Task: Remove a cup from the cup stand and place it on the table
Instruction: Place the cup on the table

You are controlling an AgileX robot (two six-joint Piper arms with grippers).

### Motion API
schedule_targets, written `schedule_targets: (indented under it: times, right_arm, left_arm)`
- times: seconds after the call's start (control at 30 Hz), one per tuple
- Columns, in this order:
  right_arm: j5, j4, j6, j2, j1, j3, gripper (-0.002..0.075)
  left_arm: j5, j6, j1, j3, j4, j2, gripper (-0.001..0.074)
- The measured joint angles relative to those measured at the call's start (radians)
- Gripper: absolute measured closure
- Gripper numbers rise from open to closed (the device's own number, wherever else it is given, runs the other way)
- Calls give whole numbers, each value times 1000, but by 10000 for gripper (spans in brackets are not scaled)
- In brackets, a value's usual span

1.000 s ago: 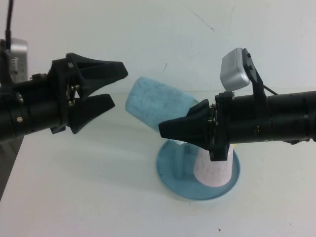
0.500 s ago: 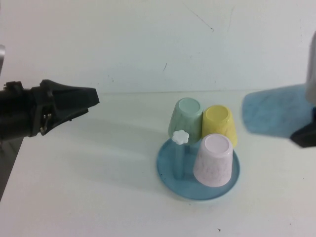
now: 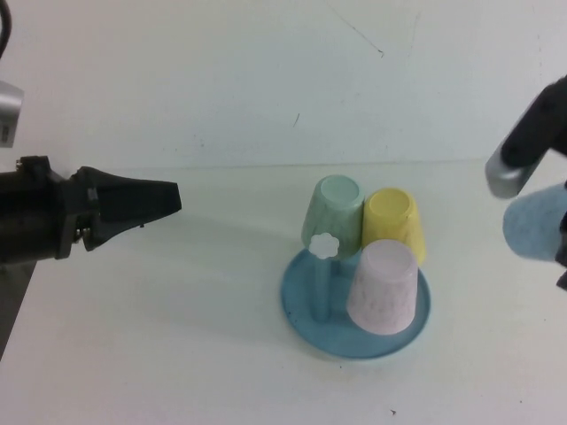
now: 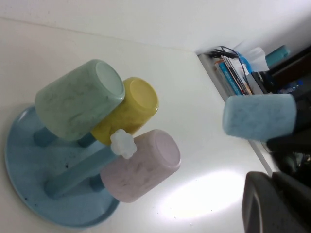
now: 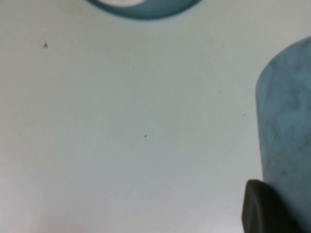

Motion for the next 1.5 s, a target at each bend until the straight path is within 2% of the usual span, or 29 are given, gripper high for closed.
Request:
schedule_targets:
  times: [0.23,0.47,0.97,1.07,1.23,1.3,1.5]
  right_arm:
    - [-6,-93,4,189,0,78,694]
    - [-23,-103,-48,343,0,78,696]
    - [-29,-124,-93,452,2,78,694]
    - [-29,-118,-93,455,2,78,654]
    - [-32,-113,-87,458,2,69,482]
    - [-32,-108,-82,458,2,48,436]
    - [-32,-75,-78,411,2,8,410]
  left_arm:
    - [4,2,0,0,56,0,734]
    - [-2,16,0,0,64,0,735]
    - [-22,32,0,0,66,0,736]
    - [-24,32,0,0,72,0,736]
    - [-26,34,0,0,78,0,736]
    - [-26,34,0,0,80,0,736]
    - [-34,34,0,0,82,0,736]
